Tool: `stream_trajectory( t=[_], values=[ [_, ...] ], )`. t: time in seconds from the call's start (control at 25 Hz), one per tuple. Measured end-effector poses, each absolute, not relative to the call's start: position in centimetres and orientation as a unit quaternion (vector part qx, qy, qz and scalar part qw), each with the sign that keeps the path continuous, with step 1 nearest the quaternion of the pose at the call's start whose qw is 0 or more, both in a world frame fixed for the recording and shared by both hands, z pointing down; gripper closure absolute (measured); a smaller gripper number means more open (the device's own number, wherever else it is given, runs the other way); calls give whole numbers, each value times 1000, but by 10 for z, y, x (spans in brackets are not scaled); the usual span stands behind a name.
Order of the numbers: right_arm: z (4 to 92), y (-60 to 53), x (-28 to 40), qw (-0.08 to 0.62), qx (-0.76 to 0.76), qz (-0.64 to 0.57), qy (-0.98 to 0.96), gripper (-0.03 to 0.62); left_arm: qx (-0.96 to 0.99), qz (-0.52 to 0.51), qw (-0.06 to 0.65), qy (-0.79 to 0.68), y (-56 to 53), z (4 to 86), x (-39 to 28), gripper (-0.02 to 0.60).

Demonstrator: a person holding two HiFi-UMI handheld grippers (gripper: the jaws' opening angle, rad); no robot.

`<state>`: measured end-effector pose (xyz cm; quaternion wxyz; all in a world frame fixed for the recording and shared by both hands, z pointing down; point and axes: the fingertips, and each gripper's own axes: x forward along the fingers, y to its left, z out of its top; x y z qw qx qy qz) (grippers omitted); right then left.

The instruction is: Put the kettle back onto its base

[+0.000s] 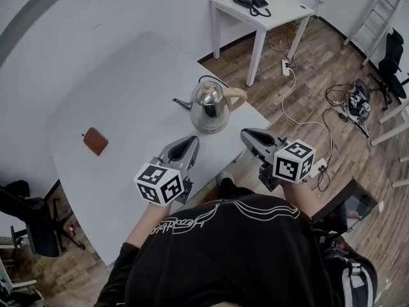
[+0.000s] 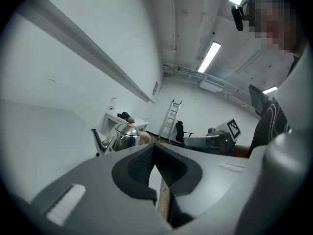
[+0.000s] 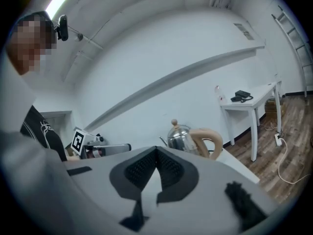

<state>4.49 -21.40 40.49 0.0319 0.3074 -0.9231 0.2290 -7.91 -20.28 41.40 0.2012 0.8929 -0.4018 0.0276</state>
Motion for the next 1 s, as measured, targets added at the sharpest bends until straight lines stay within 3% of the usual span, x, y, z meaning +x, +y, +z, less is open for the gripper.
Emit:
stream_trajectory(
  t=[0.36,0.68,1.0],
  values=[
    [384,-140,12,80,227,207,-948,588,933,35,212,-290,-138,387,-39,575],
    [376,-115,2,70,186,208,-958,588,942,40,190,-272,-124,374,-29,575],
    [376,-114,0,60,176,195,-963,588,942,31,212,-260,-123,371,-24,575]
  ],
)
